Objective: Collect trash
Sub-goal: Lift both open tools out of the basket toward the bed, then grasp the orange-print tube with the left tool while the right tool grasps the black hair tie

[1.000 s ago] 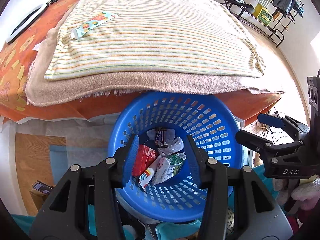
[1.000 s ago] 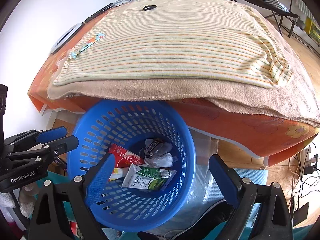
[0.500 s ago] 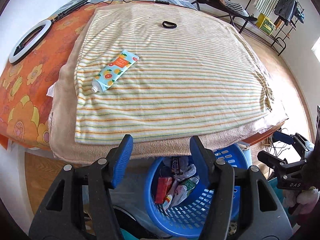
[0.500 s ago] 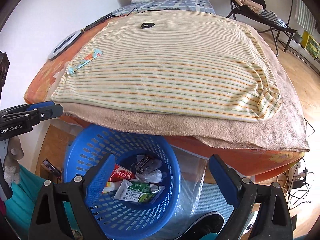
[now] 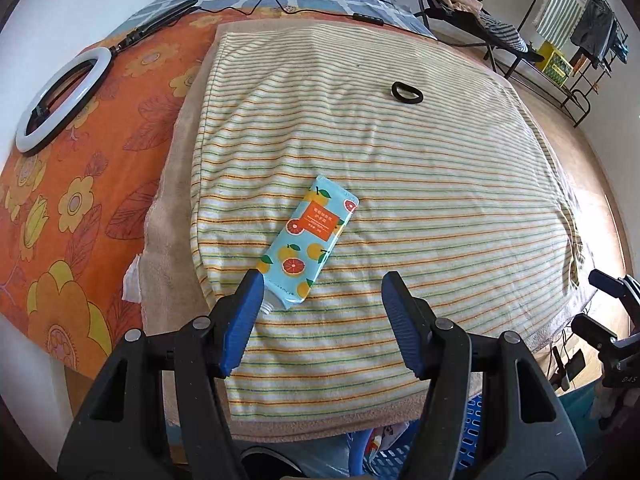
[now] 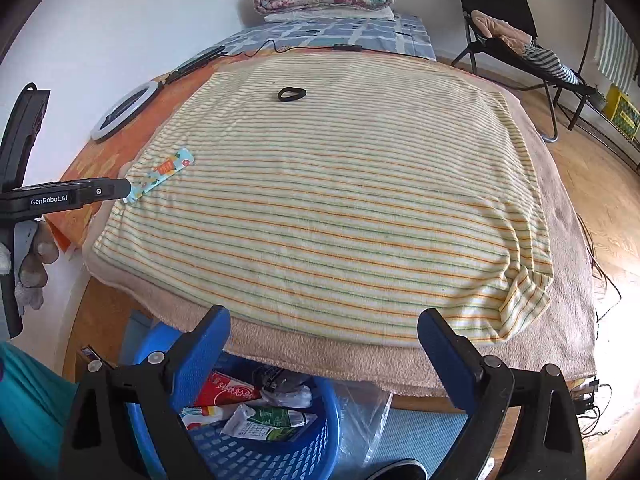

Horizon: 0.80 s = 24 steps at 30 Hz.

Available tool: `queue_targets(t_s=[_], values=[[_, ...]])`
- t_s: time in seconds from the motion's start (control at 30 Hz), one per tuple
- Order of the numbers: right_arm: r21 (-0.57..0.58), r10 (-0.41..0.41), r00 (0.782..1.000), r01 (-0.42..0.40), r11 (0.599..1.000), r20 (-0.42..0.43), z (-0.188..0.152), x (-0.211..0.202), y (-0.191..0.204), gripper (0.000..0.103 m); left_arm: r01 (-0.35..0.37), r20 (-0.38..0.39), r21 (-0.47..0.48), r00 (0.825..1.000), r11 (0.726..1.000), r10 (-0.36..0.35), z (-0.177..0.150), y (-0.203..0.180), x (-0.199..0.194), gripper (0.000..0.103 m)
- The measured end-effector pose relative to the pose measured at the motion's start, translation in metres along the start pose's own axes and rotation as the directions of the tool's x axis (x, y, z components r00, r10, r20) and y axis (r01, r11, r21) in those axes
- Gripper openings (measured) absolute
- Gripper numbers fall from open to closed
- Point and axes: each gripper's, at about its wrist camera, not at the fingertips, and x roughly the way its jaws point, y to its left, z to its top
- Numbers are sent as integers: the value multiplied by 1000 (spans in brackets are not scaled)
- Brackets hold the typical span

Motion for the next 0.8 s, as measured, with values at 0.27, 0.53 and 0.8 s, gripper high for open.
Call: queue_targets(t_s=[0.27,0.53,0.8], values=[[18,23,999,-23,1000,24,55,22,-6,96,-13,-47,95,999,995,18,4,-8,27,63],[43,22,998,-24,999,54,103,51,-14,96,-32,-45,156,998,987,39,5,-21,34,46],[45,64,996,-67,997,69,136,77,-8,96,-55,-18,159,998,986,59,9,-27,31,38]])
